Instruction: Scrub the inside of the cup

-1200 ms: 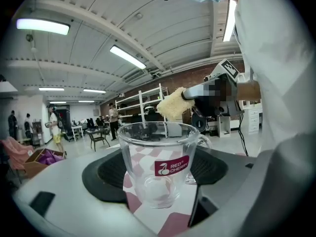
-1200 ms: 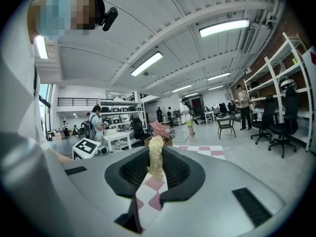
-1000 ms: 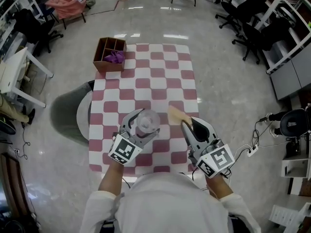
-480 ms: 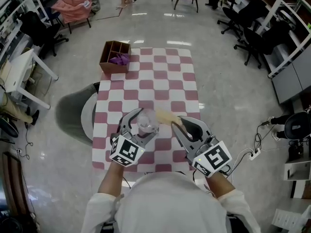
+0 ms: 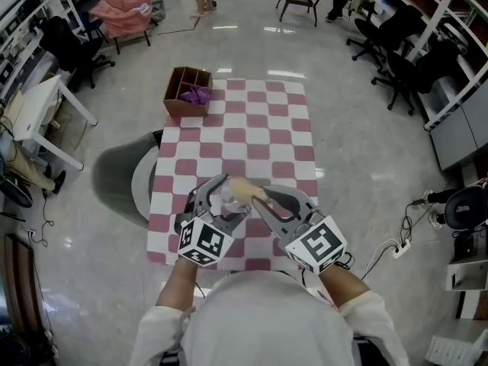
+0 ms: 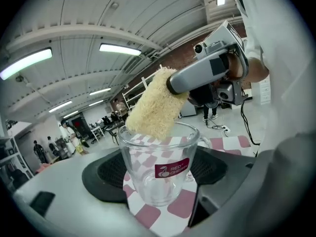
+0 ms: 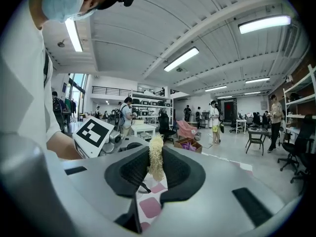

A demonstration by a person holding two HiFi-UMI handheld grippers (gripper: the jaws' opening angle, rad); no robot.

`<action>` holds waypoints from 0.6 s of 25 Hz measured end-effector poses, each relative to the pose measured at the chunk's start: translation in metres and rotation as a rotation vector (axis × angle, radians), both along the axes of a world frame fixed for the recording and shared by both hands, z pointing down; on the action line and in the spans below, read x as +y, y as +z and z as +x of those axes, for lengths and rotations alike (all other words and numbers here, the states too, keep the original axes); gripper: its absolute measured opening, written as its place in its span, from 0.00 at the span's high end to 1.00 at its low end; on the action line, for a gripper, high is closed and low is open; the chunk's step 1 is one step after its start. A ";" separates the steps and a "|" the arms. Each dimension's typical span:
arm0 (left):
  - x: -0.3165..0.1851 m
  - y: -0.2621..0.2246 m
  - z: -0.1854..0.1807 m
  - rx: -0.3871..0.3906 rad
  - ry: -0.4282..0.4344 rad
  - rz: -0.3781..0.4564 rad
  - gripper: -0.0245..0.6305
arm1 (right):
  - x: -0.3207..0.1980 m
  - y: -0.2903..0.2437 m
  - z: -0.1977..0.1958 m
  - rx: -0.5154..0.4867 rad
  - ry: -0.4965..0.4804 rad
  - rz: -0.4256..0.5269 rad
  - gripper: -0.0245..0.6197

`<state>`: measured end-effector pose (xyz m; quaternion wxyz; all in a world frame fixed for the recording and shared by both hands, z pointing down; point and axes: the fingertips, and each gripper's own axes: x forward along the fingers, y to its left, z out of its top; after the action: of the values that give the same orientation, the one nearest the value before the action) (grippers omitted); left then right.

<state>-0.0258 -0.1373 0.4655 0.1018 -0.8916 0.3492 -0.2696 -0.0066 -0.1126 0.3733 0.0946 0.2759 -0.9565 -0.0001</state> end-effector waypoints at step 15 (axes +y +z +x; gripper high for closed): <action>0.008 0.011 0.001 -0.117 0.006 0.022 0.39 | 0.017 0.021 -0.031 0.154 -0.129 -0.049 0.83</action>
<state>-0.0250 -0.1296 0.4762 0.1329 -0.8742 0.3429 -0.3171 -0.0374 -0.0956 0.3946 0.1744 0.2105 -0.9619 -0.0039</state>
